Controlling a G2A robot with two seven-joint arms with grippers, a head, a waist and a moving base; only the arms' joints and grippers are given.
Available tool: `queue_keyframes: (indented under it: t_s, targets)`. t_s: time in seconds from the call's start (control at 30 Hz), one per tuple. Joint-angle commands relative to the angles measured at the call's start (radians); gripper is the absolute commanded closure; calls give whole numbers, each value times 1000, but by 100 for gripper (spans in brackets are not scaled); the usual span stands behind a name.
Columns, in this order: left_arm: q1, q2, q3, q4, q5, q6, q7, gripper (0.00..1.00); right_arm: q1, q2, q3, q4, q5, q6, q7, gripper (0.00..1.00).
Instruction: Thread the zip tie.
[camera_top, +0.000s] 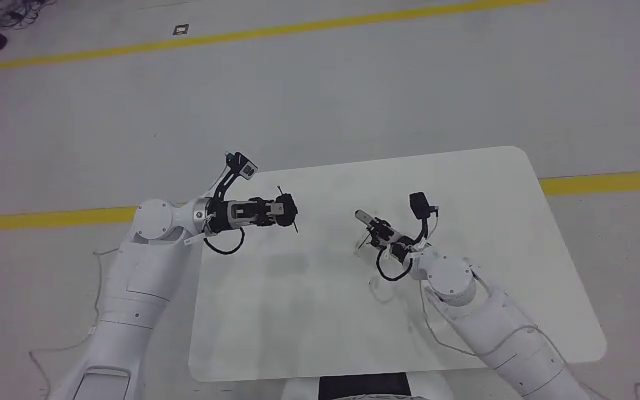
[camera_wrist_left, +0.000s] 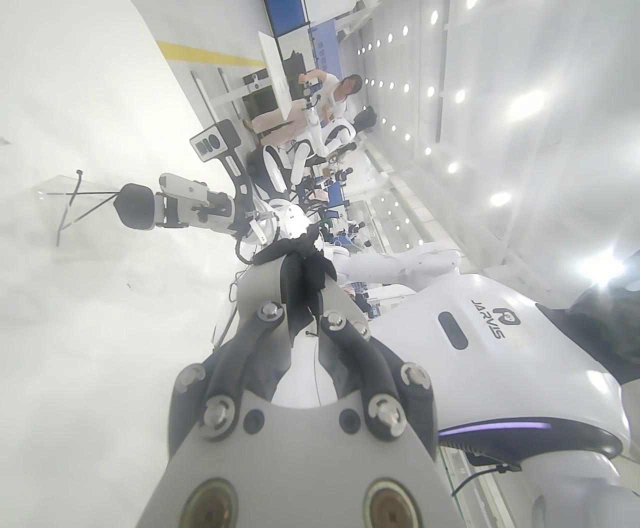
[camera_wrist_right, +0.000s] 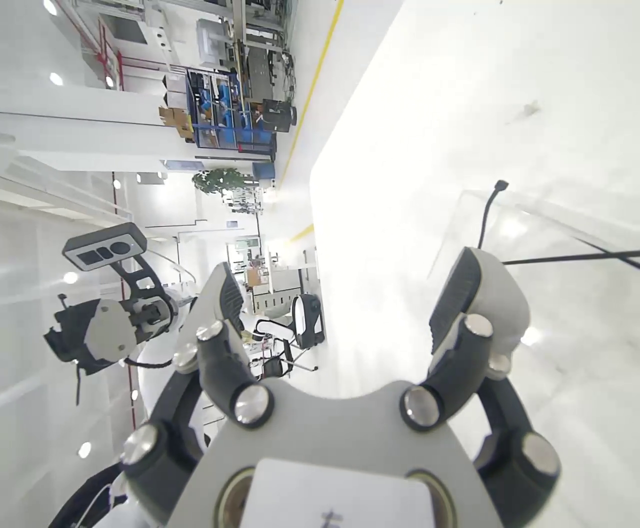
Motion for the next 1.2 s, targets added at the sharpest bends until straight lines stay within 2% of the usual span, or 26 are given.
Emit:
queue_keyframes:
  t_s: [0.0, 0.2, 0.4, 0.47, 0.63, 0.83, 0.93, 1.17]
  targets:
    - [0, 0, 0, 0, 0, 0, 0, 100, -4, -1, 1, 6, -21, -13, -28, 0]
    - [0, 0, 0, 0, 0, 0, 0, 100, -21, -8, -18, 21, -67, -32, -83, 0]
    - [0, 0, 0, 0, 0, 0, 0, 100, -3, -22, -51, 71, -85, -33, -101, 0]
    - [12, 1, 4, -17, 7, 13, 29, 100, 6, -27, -60, 90, -89, -34, -117, 0]
    - [33, 13, -18, -23, 22, 26, 3, 100, 25, -41, -79, 124, -85, -33, -146, 0]
    - [67, 29, -43, -24, 28, 29, 0, 100, 45, -55, -94, 153, -96, -37, -171, 0]
    - [76, 37, -50, -29, 33, 26, 0, 100, 48, -59, -96, 158, -101, -32, -178, 0]
    - [76, 38, -51, -29, 34, 25, 0, 100, 43, -60, -95, 157, -96, -36, -178, 0]
